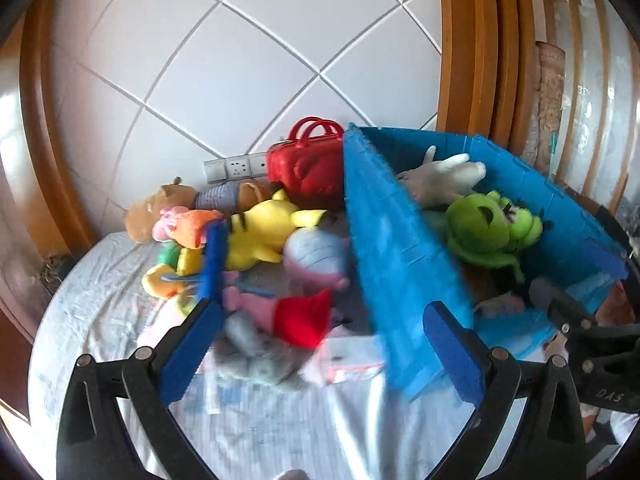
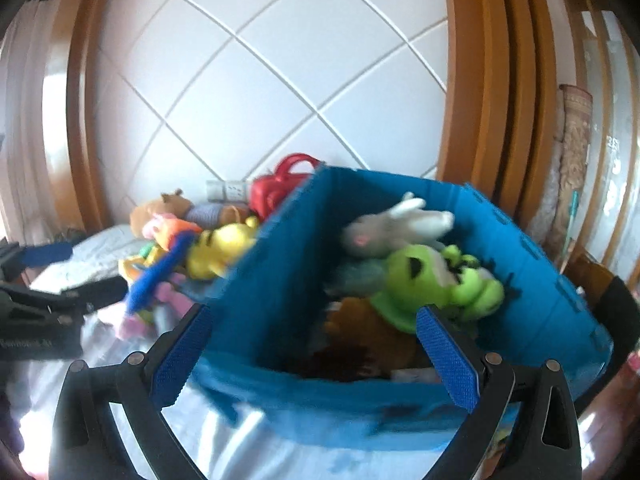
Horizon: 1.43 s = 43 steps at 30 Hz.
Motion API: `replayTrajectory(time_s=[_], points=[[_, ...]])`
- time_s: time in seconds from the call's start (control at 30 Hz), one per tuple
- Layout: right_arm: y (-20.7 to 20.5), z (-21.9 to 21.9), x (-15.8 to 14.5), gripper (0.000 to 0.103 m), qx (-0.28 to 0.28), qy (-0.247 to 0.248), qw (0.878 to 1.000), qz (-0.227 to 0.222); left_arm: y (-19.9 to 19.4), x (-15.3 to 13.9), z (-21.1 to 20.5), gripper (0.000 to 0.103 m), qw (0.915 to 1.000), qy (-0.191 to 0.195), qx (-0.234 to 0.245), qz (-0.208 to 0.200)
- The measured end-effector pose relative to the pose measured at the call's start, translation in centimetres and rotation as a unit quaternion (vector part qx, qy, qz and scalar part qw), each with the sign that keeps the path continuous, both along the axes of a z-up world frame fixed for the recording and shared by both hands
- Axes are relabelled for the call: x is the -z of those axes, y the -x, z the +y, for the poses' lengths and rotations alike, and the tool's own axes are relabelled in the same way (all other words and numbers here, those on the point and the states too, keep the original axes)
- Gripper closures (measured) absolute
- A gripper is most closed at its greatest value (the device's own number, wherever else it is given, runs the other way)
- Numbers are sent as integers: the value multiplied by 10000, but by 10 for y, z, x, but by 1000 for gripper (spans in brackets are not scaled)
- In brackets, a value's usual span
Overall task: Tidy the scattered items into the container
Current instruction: 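Withdraw both tools from the crate back toward the bed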
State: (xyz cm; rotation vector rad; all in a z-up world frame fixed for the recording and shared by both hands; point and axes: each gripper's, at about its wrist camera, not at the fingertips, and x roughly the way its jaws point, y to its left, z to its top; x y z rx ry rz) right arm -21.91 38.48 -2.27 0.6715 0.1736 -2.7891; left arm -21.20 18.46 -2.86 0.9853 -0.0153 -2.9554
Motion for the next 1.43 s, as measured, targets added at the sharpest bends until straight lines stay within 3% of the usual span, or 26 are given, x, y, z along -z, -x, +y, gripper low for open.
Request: replayTrajectory(time_s=[0.3, 0.47, 1.0, 1.43], points=[[-61, -113, 22, 0, 474, 18, 9987, -172, -46, 16, -101, 0, 9995, 14, 307, -34], [-84, -136, 26, 0, 828, -128, 9961, -286, -61, 24, -136, 0, 9984, -149, 515, -166], [-96, -132, 18, 0, 764, -341, 9961, -279, -75, 22, -137, 0, 9994, -196, 256, -99], [-87, -127, 19, 0, 696, -207, 9968, -337, -72, 21, -133, 0, 9995, -201, 154, -193]])
